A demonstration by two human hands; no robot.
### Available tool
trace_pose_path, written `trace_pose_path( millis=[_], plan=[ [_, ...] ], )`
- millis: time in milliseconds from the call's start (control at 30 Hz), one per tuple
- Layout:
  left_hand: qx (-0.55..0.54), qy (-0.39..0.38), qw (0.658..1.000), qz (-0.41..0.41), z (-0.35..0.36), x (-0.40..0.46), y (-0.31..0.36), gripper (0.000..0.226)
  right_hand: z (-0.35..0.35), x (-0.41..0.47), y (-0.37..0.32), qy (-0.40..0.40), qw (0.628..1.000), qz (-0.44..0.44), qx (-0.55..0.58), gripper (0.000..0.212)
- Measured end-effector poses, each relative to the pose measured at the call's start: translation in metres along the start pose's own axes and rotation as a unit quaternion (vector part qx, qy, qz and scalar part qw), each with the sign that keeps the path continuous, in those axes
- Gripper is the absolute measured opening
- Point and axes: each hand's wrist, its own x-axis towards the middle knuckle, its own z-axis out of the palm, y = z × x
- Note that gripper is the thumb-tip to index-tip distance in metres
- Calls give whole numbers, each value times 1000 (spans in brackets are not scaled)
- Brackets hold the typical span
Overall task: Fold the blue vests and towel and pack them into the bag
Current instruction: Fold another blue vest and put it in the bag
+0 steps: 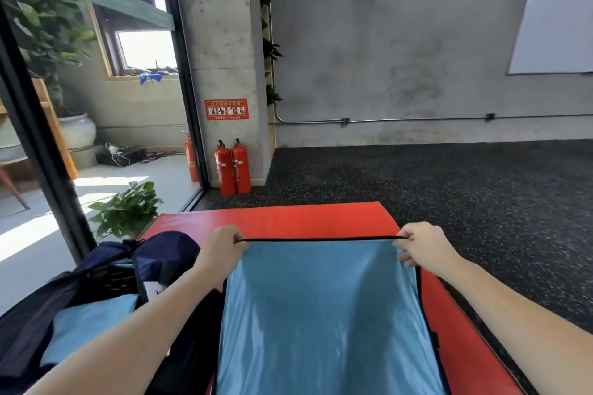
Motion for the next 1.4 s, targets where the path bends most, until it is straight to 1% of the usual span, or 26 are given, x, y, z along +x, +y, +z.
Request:
trace_pose_path(
  millis=[67, 167, 267, 333, 400, 500, 567, 633, 733, 833, 900, 967, 1033, 1100, 1167, 1267, 1333, 1400],
  plan=[
    [-9, 14, 1000, 16, -4, 26, 13, 25, -6, 20, -10, 14, 1000, -13, -6, 13],
    [-22, 60, 997, 33, -25, 61, 44, 13, -26, 50, -36, 31, 996, -54, -57, 14],
    [-19, 107, 991, 82, -58, 93, 81, 15, -57, 71, -74, 79, 990, -104, -46, 9],
    [-32, 136, 984, 108, -88, 111, 108, 14, -81, 81, -106, 126, 980, -149, -47, 13],
    [-50, 185, 972, 135, -124, 124, 137, 8, -110, 87, -141, 180, 962, -197, -47, 18],
    [-58, 266, 943, 190, -179, 125, 178, 10, -152, 80, -191, 254, 930, -264, 1, 19],
    [-52, 306, 926, 216, -207, 117, 194, 9, -171, 64, -214, 266, 919, -289, 39, 18],
    [-44, 332, 915, 226, -225, 105, 200, 9, -183, 50, -224, 263, 915, -298, 68, 16],
    [-43, 326, 917, 228, -229, 76, 188, 11, -183, 21, -215, 242, 923, -292, 64, 15],
    [-45, 281, 936, 208, -211, 40, 155, 12, -162, -12, -184, 184, 943, -272, 55, 15],
    [-36, 247, 949, 192, -185, 10, 123, 14, -142, -36, -155, 150, 954, -258, 15, 12],
    [-39, 218, 960, 173, -152, -25, 88, 19, -120, -62, -119, 96, 968, -231, -18, 10],
    [-46, 172, 974, 142, -117, -67, 55, 24, -96, -92, -80, 47, 978, -195, -49, 17],
    [-44, 136, 982, 123, -81, -104, 25, 34, -73, -119, -41, 13, 983, -165, -74, 26],
    [-25, 112, 987, 116, -50, -138, -1, 43, -54, -143, -9, -16, 985, -144, -90, 29],
    [1, 82, 990, 113, -21, -181, -21, 35, -37, -172, 28, -28, 987, -118, -102, 33],
    [19, 82, 988, 128, -12, -202, -23, 31, -34, -186, 44, -19, 989, -103, -102, 35],
    [9, 90, 986, 136, -11, -217, -19, 30, -38, -199, 52, -12, 989, -102, -107, 36]
  ],
)
